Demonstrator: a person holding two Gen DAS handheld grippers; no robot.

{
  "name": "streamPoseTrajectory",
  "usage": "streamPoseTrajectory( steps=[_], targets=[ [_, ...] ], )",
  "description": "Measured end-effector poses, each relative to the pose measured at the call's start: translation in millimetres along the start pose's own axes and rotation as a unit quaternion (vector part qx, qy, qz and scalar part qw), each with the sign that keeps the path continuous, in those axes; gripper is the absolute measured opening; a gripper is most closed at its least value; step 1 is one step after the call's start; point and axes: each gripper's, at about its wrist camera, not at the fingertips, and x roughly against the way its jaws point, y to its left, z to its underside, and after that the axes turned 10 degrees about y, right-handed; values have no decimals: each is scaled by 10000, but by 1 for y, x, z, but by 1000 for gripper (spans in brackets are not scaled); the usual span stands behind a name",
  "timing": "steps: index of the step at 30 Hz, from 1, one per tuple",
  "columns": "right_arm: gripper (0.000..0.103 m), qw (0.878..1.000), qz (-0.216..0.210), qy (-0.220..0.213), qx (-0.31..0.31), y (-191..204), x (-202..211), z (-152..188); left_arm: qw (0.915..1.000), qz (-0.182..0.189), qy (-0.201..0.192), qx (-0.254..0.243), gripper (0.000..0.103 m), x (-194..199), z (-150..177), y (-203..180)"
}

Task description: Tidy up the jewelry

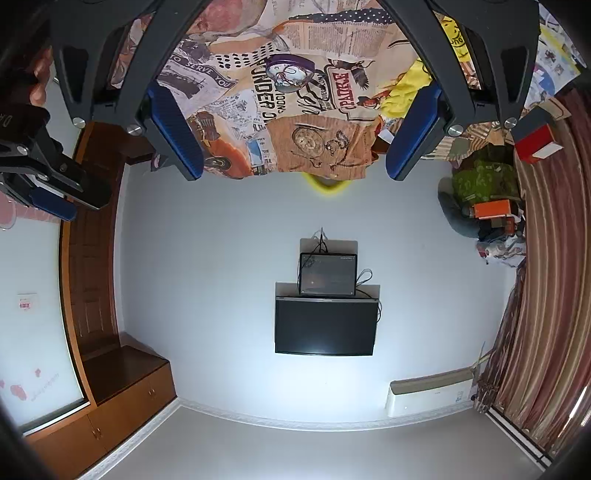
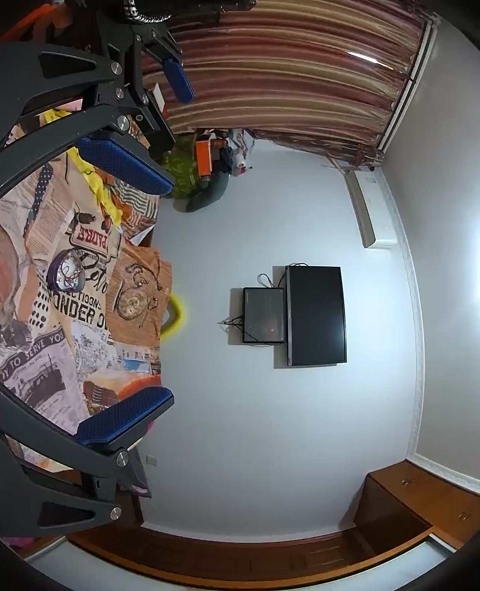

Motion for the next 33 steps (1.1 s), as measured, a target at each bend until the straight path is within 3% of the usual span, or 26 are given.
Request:
streamPoseTrajectory(
  steps=[33],
  targets=[
    [103,9997,-26,212,-105,-6,6,3,9998,107,168,76,100,-14,3,2]
  ],
)
